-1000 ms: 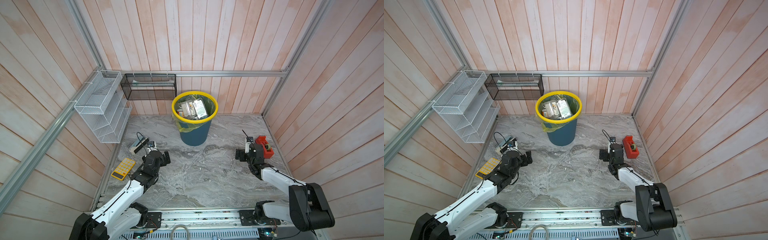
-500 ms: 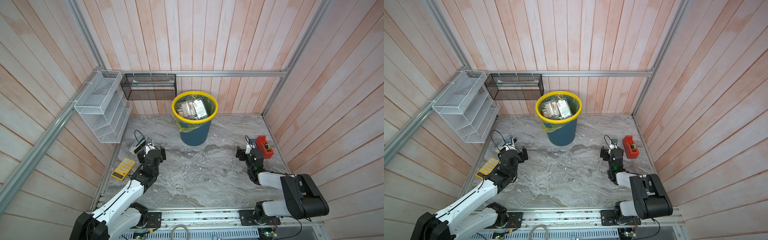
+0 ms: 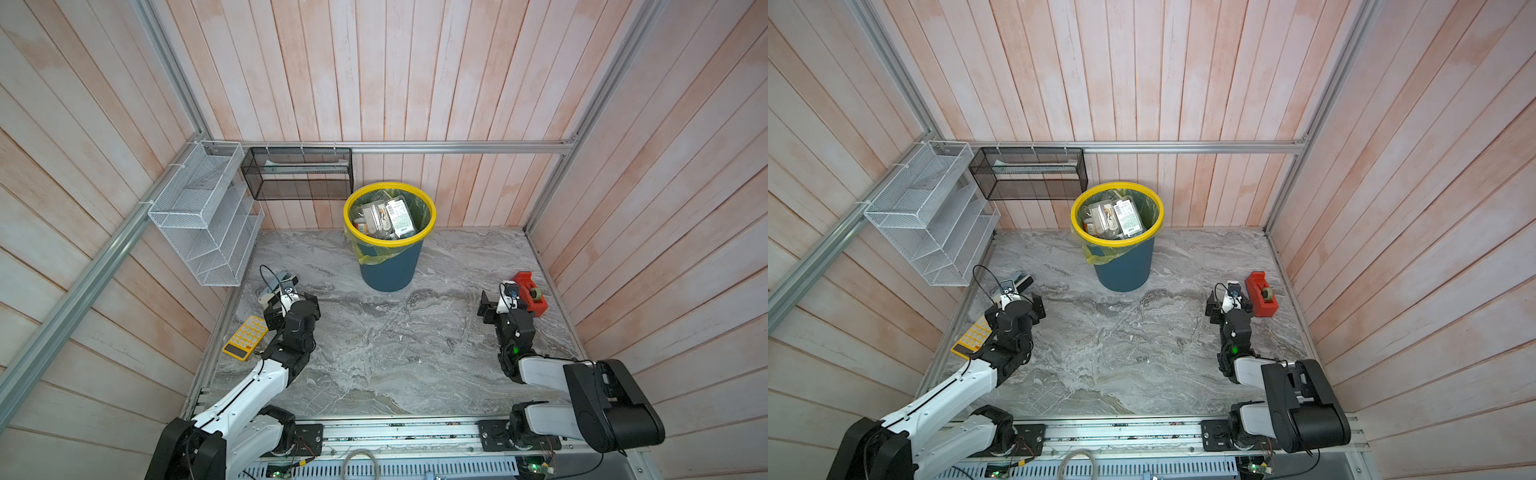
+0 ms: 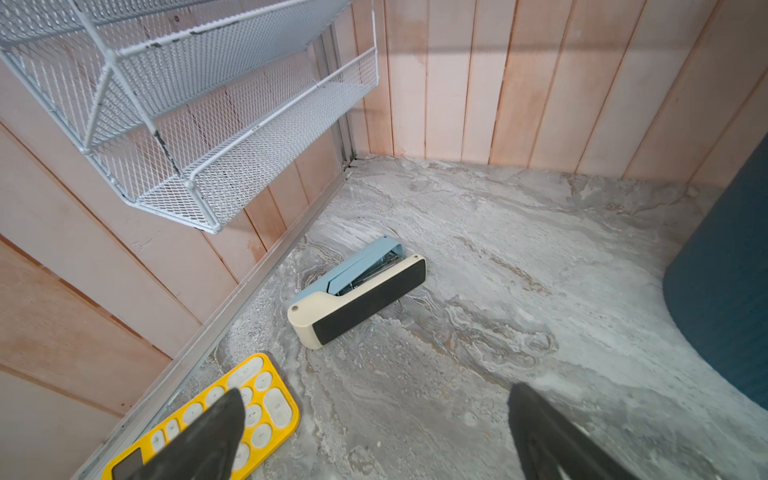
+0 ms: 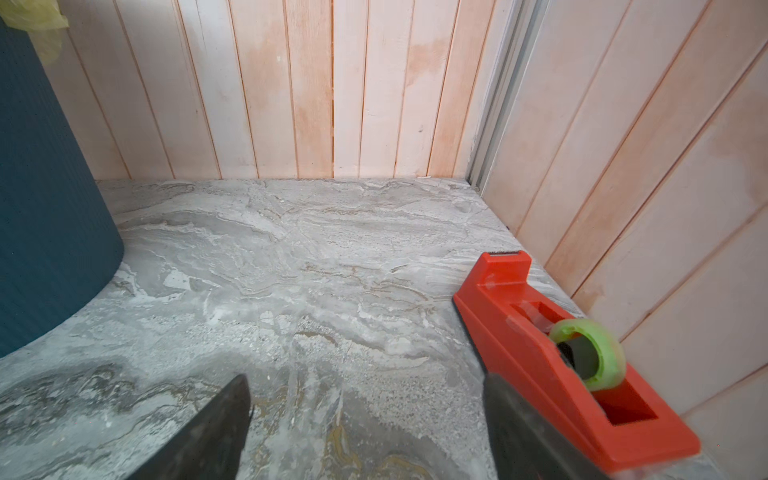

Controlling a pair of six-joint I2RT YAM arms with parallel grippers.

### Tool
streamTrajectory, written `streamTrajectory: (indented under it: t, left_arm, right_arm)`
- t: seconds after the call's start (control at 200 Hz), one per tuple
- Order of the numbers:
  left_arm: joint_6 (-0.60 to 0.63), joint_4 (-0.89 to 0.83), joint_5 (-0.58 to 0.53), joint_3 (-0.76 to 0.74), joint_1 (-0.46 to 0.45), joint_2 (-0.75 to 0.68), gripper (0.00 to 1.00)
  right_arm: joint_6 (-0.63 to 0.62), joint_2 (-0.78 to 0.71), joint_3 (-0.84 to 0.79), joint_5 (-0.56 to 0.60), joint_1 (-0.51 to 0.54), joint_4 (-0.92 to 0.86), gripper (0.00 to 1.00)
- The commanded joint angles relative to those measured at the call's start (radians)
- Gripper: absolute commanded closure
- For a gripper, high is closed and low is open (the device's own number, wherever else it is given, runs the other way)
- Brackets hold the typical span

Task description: Throw the plastic bottles in the bin

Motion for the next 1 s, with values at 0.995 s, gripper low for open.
streamTrajectory:
  t: [0.995]
  left_arm:
    - [0.090,1.007,0.737,-0.168,0.385,0.529,0.00]
  right_arm:
    - [0.040,0.210,0.013,-0.090,-0.090,0.254,0.00]
